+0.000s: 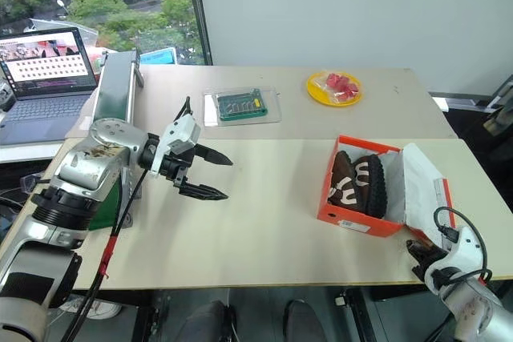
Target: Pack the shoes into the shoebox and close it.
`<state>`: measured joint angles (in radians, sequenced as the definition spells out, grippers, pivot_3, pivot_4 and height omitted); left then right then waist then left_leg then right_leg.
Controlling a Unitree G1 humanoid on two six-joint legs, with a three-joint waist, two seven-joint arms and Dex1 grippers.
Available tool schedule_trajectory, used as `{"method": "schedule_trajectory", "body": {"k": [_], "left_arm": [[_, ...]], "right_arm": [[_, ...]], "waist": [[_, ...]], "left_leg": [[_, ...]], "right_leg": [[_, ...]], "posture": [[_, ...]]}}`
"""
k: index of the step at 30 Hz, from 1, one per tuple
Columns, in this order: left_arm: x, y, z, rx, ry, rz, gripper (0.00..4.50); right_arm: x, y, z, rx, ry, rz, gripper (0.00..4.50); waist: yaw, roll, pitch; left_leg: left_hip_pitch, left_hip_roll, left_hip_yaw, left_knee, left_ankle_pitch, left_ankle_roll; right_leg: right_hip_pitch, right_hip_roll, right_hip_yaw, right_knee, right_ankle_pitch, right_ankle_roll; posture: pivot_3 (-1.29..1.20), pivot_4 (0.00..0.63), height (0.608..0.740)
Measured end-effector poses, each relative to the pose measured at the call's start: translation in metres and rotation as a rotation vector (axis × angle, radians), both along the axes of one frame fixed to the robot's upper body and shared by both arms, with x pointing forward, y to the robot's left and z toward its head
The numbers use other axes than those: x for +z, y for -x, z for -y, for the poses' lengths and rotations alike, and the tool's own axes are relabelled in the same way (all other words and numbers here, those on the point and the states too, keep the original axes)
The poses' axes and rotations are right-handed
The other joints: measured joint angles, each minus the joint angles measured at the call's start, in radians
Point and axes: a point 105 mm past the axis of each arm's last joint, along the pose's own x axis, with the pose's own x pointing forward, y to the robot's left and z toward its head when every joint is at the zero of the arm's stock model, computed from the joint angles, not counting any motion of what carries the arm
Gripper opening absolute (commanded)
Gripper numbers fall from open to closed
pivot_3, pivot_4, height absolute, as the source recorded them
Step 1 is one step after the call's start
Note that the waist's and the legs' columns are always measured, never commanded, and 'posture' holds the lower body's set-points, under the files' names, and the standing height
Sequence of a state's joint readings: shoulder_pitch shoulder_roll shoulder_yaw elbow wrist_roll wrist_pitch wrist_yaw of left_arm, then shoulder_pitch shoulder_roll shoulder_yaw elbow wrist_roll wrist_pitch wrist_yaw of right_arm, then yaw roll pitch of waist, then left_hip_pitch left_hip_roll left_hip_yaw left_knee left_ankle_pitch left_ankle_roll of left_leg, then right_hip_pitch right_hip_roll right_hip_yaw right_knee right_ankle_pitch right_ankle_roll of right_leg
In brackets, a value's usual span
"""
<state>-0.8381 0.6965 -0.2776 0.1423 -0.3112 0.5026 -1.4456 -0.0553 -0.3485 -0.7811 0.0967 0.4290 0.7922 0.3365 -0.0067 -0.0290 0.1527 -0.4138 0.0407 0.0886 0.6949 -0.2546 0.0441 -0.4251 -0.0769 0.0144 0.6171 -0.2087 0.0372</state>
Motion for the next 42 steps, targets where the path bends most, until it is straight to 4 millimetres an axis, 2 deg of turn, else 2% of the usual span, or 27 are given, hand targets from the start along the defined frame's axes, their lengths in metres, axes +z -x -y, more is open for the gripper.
{"method": "schedule_trajectory", "body": {"k": [3, 7, 9, 10, 11, 13, 17, 21, 26, 28, 32, 34, 36, 42], "left_arm": [[0.002, -0.001, 0.0, -0.002, -0.002, 0.002, 4.5], [0.001, 0.001, -0.004, -0.001, -0.014, -0.03, 4.5], [0.001, 0.001, -0.004, 0.001, -0.015, -0.036, 4.5], [0.001, 0.001, -0.004, 0.003, -0.015, -0.039, 4.5], [0.001, 0.001, -0.004, 0.003, -0.015, -0.039, 4.5], [0.0, 0.001, -0.003, 0.002, -0.017, -0.038, 4.5], [0.0, 0.0, -0.003, 0.005, -0.023, -0.036, 4.5], [-0.001, -0.001, -0.003, 0.012, -0.025, -0.029, 4.5], [0.0, -0.003, -0.001, 0.027, -0.019, -0.009, 4.5], [0.001, -0.006, -0.002, 0.05, -0.012, 0.004, 4.5], [-0.001, -0.015, -0.008, 0.147, 0.026, 0.046, 4.5], [-0.004, -0.018, -0.011, 0.192, 0.044, 0.047, 4.5], [-0.009, -0.019, -0.018, 0.248, 0.057, 0.043, 4.5], [-0.017, -0.013, -0.025, 0.344, 0.087, 0.038, 4.5]], "right_arm": [[0.004, -0.009, 0.019, -0.116, -0.034, 0.129, 0.03], [0.043, -0.017, 0.019, -0.133, -0.14, 0.424, 0.03], [0.065, -0.018, 0.014, -0.091, -0.143, 0.528, 0.03], [0.087, -0.019, 0.008, -0.046, -0.134, 0.611, 0.03], [0.096, -0.019, 0.004, -0.021, -0.131, 0.649, 0.03], [0.13, -0.02, -0.011, 0.087, -0.119, 0.737, 0.03], [0.158, -0.014, -0.038, 0.274, -0.106, 0.757, 0.03], [0.158, -0.017, -0.059, 0.404, -0.126, 0.695, 0.03], [0.178, -0.049, -0.085, 0.532, -0.138, 0.705, 0.03], [0.179, -0.068, -0.096, 0.566, -0.162, 0.689, 0.03], [0.155, -0.111, -0.133, 0.71, -0.195, 0.545, 0.03], [0.138, -0.121, -0.141, 0.746, -0.215, 0.469, 0.03], [0.119, -0.127, -0.145, 0.764, -0.233, 0.399, 0.03], [0.106, -0.138, -0.144, 0.766, -0.196, 0.35, 0.03]], "waist": [[-0.003, 0.001, 0.001], [-0.007, 0.005, 0.002], [-0.008, 0.007, 0.002], [-0.008, 0.009, 0.002], [-0.009, 0.009, 0.002], [-0.008, 0.009, 0.002], [-0.005, 0.009, 0.002], [-0.005, 0.009, 0.002], [-0.014, 0.009, 0.002], [-0.015, 0.009, 0.002], [-0.015, 0.009, 0.002], [-0.009, 0.009, 0.002], [-0.001, 0.009, 0.002], [-0.001, 0.005, 0.0]], "left_leg": [[0.0, 0.0, 0.0, -0.001, 0.0, 0.0], [0.0, 0.001, 0.0, -0.001, 0.0, 0.0], [0.0, 0.001, 0.0, -0.001, 0.0, 0.0], [0.001, 0.001, 0.0, -0.001, 0.0, 0.0], [0.001, 0.001, 0.0, -0.001, 0.0, 0.0], [0.001, 0.001, 0.0, -0.001, 0.0, 0.0], [0.001, 0.001, -0.001, -0.001, 0.0, 0.0], [0.002, -0.001, 0.0, 0.0, 0.0, 0.0], [0.005, -0.001, 0.0, 0.0, 0.0, 0.0], [0.005, 0.0, 0.0, 0.0, 0.0, 0.0], [0.004, 0.0, 0.0, 0.0, 0.0, 0.0], [0.001, 0.0, 0.0, 0.0, 0.0, 0.0], [-0.002, -0.001, 0.0, 0.0, 0.0, 0.0], [0.0, -0.001, -0.001, 0.003, -0.001, 0.002]], "right_leg": [[0.0, 0.0, 0.0, 0.0, 0.0, 0.0], [0.0, 0.0, 0.0, 0.0, 0.0, 0.0], [0.0, 0.0, 0.001, 0.001, 0.0, 0.0], [0.0, 0.0, 0.001, 0.002, 0.0, 0.0], [0.0, 0.0, 0.001, 0.002, 0.0, 0.0], [0.0, 0.0, 0.001, 0.003, 0.0, 0.0], [0.0, 0.0, 0.001, 0.005, -0.002, 0.0], [0.0, 0.0, 0.002, 0.005, -0.002, 0.0], [0.0, 0.0, 0.004, 0.008, -0.002, -0.001], [0.0, 0.001, 0.004, 0.008, -0.003, -0.001], [-0.001, 0.001, 0.004, 0.008, -0.003, -0.001], [-0.003, 0.001, 0.003, 0.008, -0.003, -0.001], [-0.003, 0.001, 0.002, 0.009, -0.003, 0.0], [0.003, -0.001, 0.003, 0.007, -0.001, 0.003]], "posture": [[0.0, 0.15, 0.74], [0.0, 0.15, 0.74], [0.0, 0.15, 0.74], [0.0, 0.15, 0.74], [0.0, 0.15, 0.74], [0.0, 0.15, 0.74], [0.0, 0.15, 0.74], [0.0, 0.15, 0.74], [0.0, 0.15, 0.74], [0.0, 0.15, 0.74], [0.0, 0.15, 0.74], [0.0, 0.15, 0.74], [0.0, 0.15, 0.74], [0.0, 0.15, 0.74]]}}
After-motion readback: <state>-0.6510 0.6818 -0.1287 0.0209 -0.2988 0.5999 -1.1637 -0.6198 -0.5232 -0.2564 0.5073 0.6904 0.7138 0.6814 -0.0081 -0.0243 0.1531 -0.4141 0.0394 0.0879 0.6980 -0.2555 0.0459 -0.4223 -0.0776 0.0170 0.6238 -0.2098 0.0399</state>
